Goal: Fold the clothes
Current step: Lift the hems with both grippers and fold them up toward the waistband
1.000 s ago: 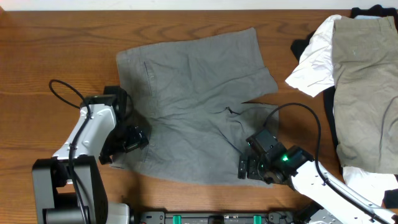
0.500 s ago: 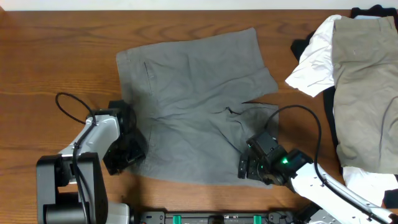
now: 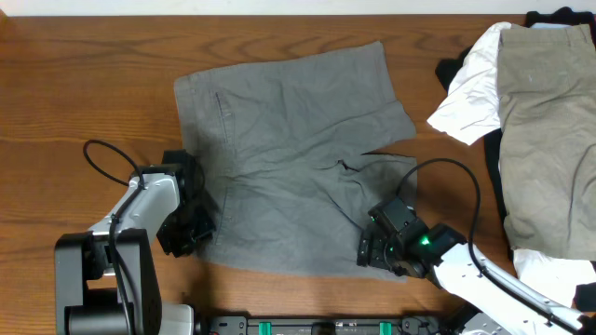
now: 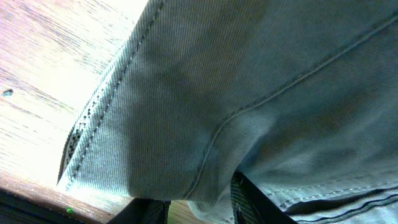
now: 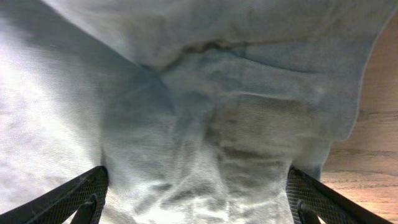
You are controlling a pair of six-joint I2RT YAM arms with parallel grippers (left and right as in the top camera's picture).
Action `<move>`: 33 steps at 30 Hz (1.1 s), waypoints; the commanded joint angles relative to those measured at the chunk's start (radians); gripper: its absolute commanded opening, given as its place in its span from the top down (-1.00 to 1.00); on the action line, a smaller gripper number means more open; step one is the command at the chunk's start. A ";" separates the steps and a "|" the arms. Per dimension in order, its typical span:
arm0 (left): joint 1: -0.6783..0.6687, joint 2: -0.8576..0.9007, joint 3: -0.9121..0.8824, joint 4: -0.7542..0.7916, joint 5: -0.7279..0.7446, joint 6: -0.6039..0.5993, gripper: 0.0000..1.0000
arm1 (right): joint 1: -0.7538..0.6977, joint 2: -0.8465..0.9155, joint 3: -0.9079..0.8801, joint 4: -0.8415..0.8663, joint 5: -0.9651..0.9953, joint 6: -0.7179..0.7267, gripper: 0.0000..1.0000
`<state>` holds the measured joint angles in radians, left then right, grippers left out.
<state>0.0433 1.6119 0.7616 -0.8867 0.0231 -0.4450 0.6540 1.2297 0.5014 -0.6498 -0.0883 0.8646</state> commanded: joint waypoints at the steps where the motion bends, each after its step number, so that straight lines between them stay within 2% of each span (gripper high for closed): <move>1: 0.004 0.011 -0.019 0.030 -0.040 -0.005 0.30 | 0.008 0.025 -0.033 0.005 0.003 0.063 -0.81; 8: 0.004 0.011 -0.019 0.029 -0.043 -0.005 0.30 | 0.008 0.060 -0.065 0.004 0.051 0.154 -0.81; 13: 0.004 0.011 -0.019 0.029 -0.043 -0.006 0.30 | 0.008 0.101 -0.076 0.010 0.044 0.175 -0.61; 15: 0.004 0.011 -0.019 0.029 -0.043 -0.006 0.30 | 0.008 0.121 -0.076 0.016 0.032 0.175 -0.42; 17: 0.004 0.011 -0.019 0.029 -0.043 -0.006 0.31 | 0.008 0.138 -0.076 0.022 0.024 0.175 -0.13; 21: 0.004 0.011 -0.019 0.027 -0.043 -0.006 0.61 | 0.008 0.150 -0.076 0.034 0.009 0.174 0.62; 23: 0.004 0.011 -0.019 0.021 -0.043 -0.006 0.88 | 0.008 0.150 -0.076 0.033 0.006 0.174 0.94; 33: 0.004 -0.006 0.019 -0.019 -0.042 -0.005 0.88 | -0.010 0.135 -0.008 0.000 -0.041 0.089 0.98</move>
<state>0.0433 1.6119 0.7635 -0.8867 0.0147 -0.4484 0.6502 1.3090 0.5220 -0.6453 -0.0315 1.0042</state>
